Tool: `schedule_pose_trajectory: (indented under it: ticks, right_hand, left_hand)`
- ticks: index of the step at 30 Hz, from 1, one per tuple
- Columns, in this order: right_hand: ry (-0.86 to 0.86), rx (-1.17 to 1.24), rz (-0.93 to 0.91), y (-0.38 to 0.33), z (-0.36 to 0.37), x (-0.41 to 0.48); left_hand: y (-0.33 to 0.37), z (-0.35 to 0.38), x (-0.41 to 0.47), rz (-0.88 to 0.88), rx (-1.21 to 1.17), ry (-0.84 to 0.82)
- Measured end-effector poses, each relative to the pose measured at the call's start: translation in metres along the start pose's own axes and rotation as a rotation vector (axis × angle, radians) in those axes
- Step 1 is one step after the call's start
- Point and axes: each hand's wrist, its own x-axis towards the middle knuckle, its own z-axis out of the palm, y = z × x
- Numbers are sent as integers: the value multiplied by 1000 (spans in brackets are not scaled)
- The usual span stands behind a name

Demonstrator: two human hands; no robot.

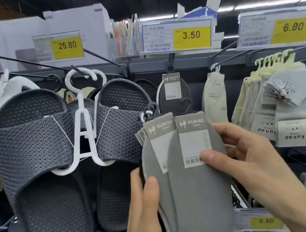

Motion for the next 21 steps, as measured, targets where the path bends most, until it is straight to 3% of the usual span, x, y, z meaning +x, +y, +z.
schedule_pose_trajectory:
  ticks: [11, 17, 21]
  right_hand:
    - [-27, -54, -24, -3, 1, 4]
    - [-149, 81, -2, -4, -2, 7]
    - [107, 268, -3, -1, -24, 31]
  left_hand:
    - [18, 0, 7, 77, 142, -10]
    - [17, -8, 6, 90, 166, 15]
    - [11, -21, 4, 15, 59, 147]
